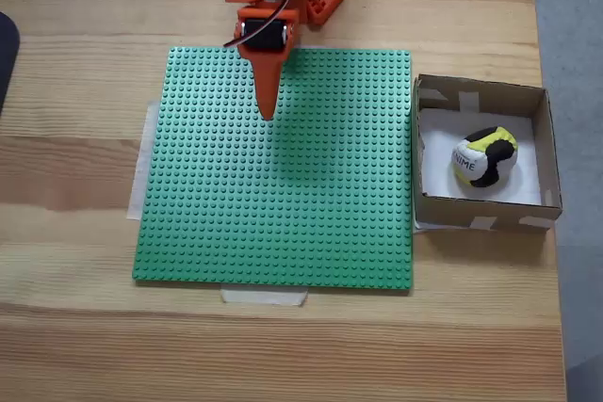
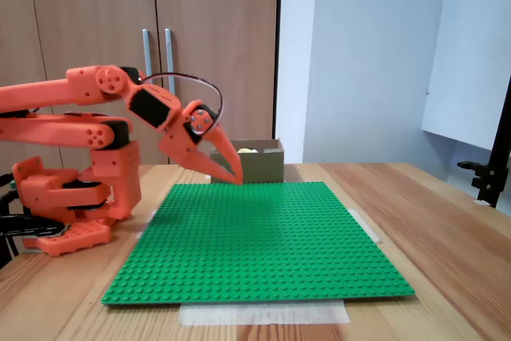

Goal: Pick the ball and put it in the box.

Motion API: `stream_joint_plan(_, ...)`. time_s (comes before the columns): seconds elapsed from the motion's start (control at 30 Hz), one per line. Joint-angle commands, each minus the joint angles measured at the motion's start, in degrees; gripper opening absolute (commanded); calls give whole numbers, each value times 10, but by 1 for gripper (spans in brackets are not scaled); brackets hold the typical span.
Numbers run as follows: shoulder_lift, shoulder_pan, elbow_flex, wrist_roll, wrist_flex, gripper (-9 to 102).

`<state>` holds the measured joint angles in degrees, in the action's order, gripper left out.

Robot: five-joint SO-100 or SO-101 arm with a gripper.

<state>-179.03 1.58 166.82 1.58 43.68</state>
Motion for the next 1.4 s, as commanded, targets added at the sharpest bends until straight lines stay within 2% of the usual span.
stream_joint_plan(0.0,-7,1,17,-1,-25,-1)
stream_joint_plan(0.73,-56,10,139,11,-32,-1)
stream_joint_plan(1.37,-56,4,169,11,-47,-1)
